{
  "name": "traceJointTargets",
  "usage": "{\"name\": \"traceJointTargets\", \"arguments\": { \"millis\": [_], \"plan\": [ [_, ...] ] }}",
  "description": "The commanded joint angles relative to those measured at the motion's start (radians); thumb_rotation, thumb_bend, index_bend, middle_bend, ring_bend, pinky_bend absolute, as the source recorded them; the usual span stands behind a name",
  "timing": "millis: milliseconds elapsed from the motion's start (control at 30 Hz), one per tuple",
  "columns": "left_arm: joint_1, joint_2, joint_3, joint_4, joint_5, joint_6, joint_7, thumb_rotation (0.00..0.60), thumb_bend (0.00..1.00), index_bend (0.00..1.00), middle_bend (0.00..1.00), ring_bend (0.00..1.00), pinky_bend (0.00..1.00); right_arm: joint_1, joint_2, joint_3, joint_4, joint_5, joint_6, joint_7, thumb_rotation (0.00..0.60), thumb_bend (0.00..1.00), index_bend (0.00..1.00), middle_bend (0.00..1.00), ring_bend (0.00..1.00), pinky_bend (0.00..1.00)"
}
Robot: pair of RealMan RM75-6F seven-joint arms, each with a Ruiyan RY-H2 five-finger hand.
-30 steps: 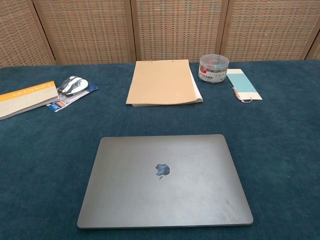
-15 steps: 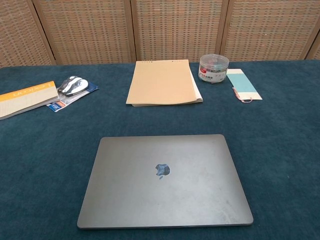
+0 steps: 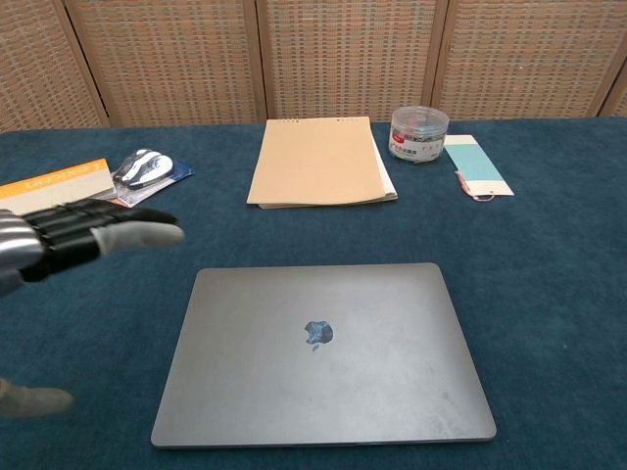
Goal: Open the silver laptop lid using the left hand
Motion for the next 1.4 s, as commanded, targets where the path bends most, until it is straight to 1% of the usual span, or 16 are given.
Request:
{"name": "traceJointTargets", "arguments": {
  "millis": [33,167,267,500,700,1000,1400],
  "plan": [
    [-0.088,-0.096,-0.028,-0.015,0.01,-0.111,0.038,0.6,0.0,0.0,0.0,0.0,0.0,0.001,0.0,0.0,0.002,0.002,-0.002,0.003,0.6,0.0,0.0,0.0,0.0,0.0],
    [-0.132,-0.186,-0.058,0.031,-0.009,-0.157,0.052,0.6,0.0,0.0,0.0,0.0,0.0,0.002,0.001,-0.003,0.004,0.002,-0.008,0.006,0.6,0.0,0.0,0.0,0.0,0.0],
    [-0.153,-0.229,-0.069,0.049,-0.021,-0.187,0.086,0.6,0.0,0.0,0.0,0.0,0.0,0.004,0.001,-0.006,0.002,0.0,-0.013,0.005,0.6,0.0,0.0,0.0,0.0,0.0],
    [-0.185,-0.314,-0.086,0.092,-0.064,-0.247,0.155,0.6,0.0,0.0,0.0,0.0,0.0,0.008,0.005,-0.006,0.0,0.013,-0.032,0.016,0.6,0.0,0.0,0.0,0.0,0.0],
    [-0.195,-0.39,-0.086,0.167,-0.094,-0.252,0.173,0.6,0.0,0.0,0.0,0.0,0.0,0.012,0.01,-0.009,-0.003,0.016,-0.046,0.021,0.6,0.0,0.0,0.0,0.0,0.0],
    [-0.226,-0.472,-0.092,0.248,-0.152,-0.265,0.178,0.6,0.0,0.0,0.0,0.0,0.0,0.014,0.016,-0.009,-0.005,0.023,-0.051,0.037,0.6,0.0,0.0,0.0,0.0,0.0],
    [-0.258,-0.54,-0.089,0.309,-0.21,-0.271,0.217,0.6,0.0,0.0,0.0,0.0,0.0,0.014,0.023,-0.006,-0.004,0.029,-0.051,0.056,0.6,0.0,0.0,0.0,0.0,0.0]
  ]
}}
